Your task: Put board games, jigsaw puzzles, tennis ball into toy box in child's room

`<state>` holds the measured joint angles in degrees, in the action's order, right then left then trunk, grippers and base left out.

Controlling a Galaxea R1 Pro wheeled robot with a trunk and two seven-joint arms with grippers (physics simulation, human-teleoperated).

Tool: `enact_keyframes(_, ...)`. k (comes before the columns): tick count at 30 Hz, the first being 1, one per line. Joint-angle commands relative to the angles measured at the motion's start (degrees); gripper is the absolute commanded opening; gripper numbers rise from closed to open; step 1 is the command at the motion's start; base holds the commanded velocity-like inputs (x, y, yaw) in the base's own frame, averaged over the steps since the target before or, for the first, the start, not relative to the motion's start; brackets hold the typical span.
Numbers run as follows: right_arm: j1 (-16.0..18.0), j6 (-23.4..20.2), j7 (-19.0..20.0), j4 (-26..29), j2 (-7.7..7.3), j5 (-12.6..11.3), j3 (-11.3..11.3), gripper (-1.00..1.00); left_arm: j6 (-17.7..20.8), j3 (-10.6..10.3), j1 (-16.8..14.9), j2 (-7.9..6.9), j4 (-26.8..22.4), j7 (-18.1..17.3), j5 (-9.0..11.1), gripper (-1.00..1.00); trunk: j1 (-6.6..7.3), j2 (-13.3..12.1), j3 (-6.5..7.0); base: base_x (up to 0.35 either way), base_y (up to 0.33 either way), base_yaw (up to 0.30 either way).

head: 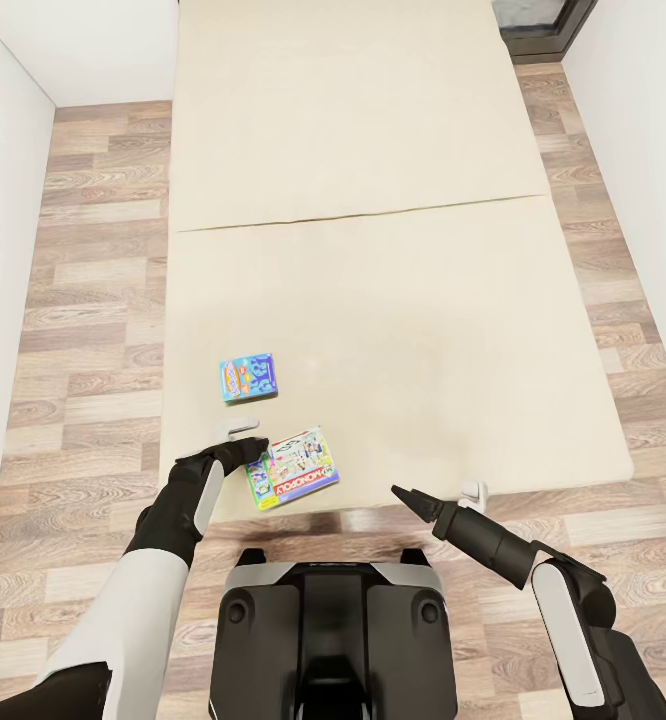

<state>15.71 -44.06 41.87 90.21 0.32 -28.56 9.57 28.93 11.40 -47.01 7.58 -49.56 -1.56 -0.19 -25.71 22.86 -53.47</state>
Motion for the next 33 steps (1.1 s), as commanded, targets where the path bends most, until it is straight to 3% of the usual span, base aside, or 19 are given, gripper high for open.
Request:
enact_keyframes(1,0.0,-0.3,0.1,0.0,0.03,-0.1,0.1,1.0,0.2,0.2,0.0,0.06,0.4,-0.4,0.5,1.0,-0.07,0.1,-0.06,0.0,0.0,0.0)
enact_keyframes(21,0.0,-0.2,0.1,-0.1,0.03,-0.1,0.1,1.0,0.3,0.3,0.0,0.06,0.4,-0.4,0.5,1.0,-0.07,0.1,-0.06,-0.002,0.0,0.0)
enact_keyframes(33,0.0,0.4,0.1,-0.1,0.03,-0.1,0.1,1.0,0.3,0.3,0.0,0.06,0.4,-0.5,0.5,1.0,-0.07,0.1,-0.06,-0.107,0.0,0.0)
